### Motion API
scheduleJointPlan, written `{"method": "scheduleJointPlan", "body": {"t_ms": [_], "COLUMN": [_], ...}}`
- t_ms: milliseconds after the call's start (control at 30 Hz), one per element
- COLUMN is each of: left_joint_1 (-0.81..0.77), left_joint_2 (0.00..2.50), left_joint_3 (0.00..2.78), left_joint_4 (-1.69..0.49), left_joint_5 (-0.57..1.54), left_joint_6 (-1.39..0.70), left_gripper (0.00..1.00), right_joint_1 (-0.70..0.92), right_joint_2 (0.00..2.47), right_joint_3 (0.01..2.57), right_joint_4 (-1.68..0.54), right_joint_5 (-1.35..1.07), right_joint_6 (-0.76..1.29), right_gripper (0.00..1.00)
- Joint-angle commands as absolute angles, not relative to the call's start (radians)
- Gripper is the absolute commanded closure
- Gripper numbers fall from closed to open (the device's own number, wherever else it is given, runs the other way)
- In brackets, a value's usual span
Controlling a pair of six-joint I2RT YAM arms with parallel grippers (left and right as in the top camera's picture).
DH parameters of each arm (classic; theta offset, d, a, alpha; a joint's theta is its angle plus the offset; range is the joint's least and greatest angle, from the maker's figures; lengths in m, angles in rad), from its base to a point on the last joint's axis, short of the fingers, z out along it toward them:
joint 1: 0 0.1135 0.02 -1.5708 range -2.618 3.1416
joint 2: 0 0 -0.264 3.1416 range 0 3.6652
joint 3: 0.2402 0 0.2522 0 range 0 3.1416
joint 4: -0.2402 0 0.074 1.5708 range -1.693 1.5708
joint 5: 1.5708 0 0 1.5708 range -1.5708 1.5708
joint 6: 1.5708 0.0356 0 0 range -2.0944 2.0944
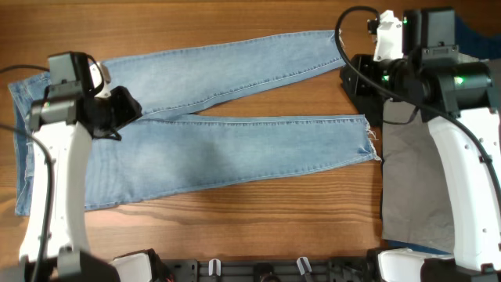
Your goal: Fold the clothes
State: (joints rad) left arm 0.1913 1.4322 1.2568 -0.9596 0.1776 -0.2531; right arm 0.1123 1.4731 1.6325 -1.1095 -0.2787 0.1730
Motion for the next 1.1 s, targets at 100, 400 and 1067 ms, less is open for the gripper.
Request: {"method": "scheduleJointPlan", "body": {"t_ms": [100, 400, 1067], "left_joint_1": [0.193, 0.321, 0.448], "left_joint_2": [1.346, 1.344, 1.345], "left_joint_3": [1.263, 1.263, 1.262], "left_joint_4": [-1.079, -1.173, -1.178], "left_joint_5": [0.052, 0.055, 0.114], "left_joint_6": [-0.247, -0.270, -0.277], "left_gripper": [0.39, 0.38, 0.00], "right_joint_1": [0.113, 0.113, 0.113], "right_joint_2": [1.479, 1.479, 1.484], "right_joint_3": [1.643, 1.643, 1.642], "right_joint_4": [-1.147, -1.163, -1.182], "right_joint_5": [-0.258, -0.257, -0.234], "right_joint_6": [0.157, 0.156, 0.160], "right_gripper": [0.66, 0.65, 0.53]}}
